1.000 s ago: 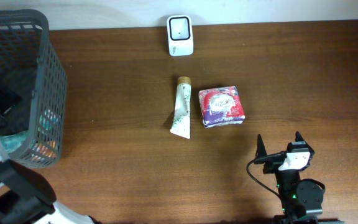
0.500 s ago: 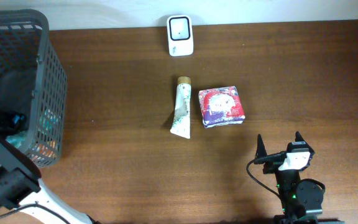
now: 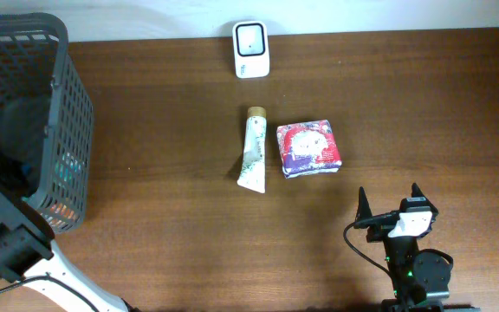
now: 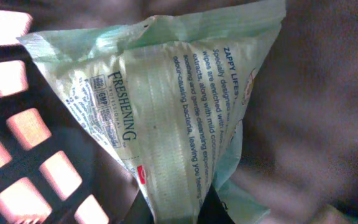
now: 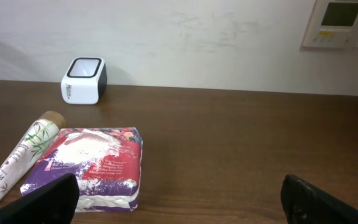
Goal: Scan the item barcode
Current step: 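Grasp the green wipes pack in the basket and place it by the tube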
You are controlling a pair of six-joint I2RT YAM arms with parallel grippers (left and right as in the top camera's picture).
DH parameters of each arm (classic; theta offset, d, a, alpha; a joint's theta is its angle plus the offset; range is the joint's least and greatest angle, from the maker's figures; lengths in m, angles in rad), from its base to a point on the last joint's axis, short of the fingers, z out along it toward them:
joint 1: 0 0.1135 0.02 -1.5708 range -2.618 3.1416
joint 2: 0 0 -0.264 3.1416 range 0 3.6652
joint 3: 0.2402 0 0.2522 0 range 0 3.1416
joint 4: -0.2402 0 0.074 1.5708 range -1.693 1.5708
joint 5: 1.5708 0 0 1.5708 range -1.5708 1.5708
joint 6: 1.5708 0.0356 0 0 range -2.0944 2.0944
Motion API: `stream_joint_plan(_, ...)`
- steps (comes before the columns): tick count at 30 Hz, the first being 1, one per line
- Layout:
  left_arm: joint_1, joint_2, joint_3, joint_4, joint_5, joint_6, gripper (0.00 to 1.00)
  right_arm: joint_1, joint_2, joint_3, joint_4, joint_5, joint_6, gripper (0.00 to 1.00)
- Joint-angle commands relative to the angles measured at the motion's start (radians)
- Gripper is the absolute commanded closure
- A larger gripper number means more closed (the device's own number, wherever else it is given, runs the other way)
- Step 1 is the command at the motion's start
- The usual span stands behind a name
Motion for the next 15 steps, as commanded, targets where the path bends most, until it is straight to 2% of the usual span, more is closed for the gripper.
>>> stream_joint_plan(1,0.004,-0.011,0.273,-0.127,0.115,0.018,1.00,-0.007,-0.007,-0.009,-0.003,0.009,0.004,0.01)
stream_joint_plan(5,0.001,-0.017,0.641,-0.269,0.313,0.122,1.00,-0.007,-0.007,-0.009,-0.003,0.009,0.004,0.01)
stream_joint_plan(9,-0.027,-0.027,1.063,-0.395,0.342,0.147,1.00,-0.007,-0.007,-0.009,-0.003,0.009,0.004,0.01)
stream_joint_plan(10,-0.038,-0.041,1.116,-0.394,0.375,0.185,1.00,-0.007,-0.007,-0.009,-0.003,0.009,0.004,0.01)
stream_joint_plan(13,-0.092,-0.089,1.220,-0.394,0.482,0.192,1.00,-0.007,-0.007,-0.009,-0.003,0.009,0.004,0.01)
stream_joint_plan(15,-0.175,-0.127,1.240,-0.394,0.671,0.283,1.00,-0.007,-0.007,-0.009,-0.003,0.009,0.004,0.01)
